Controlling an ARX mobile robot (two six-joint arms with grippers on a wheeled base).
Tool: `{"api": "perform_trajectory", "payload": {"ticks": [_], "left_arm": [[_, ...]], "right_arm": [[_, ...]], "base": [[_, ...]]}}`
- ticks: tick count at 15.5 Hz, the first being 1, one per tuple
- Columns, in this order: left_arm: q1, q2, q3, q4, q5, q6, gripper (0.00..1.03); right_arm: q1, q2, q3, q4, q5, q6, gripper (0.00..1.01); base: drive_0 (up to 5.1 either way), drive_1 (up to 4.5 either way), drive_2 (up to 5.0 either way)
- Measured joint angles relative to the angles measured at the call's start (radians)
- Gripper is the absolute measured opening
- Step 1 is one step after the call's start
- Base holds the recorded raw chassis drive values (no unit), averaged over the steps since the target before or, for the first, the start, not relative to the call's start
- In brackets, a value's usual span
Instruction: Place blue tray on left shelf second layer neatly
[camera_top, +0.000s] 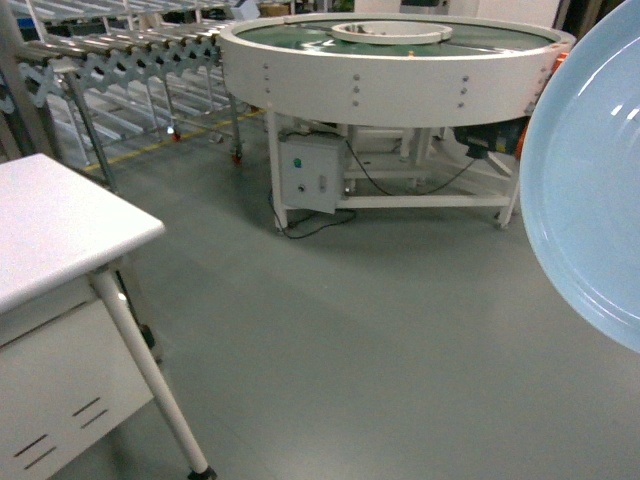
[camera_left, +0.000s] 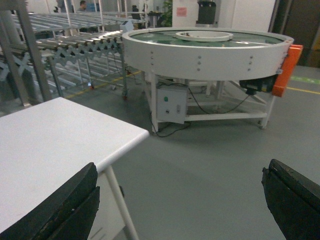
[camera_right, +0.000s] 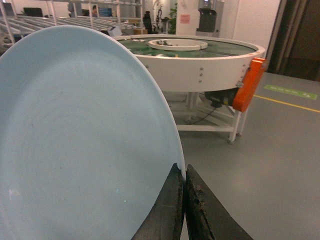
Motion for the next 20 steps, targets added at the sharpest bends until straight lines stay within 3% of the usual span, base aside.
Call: {"api": "perform_trajectory", "payload": {"ticks": [6, 20], "left_arm": [[0.0, 0.0, 0.0, -0.002, 0.003, 0.0, 0.98], [0.0, 0.0, 0.0, -0.002, 0.0, 0.0, 0.98]], "right_arm": [[-0.006, 0.0, -0.001, 0.001, 0.009, 0.0, 0.02], [0.0, 0.0, -0.002, 0.0, -0.001, 0.0, 0.02]], "base": [[3.2, -4.19, -4.2], [0.9, 0.51, -6.8]]}}
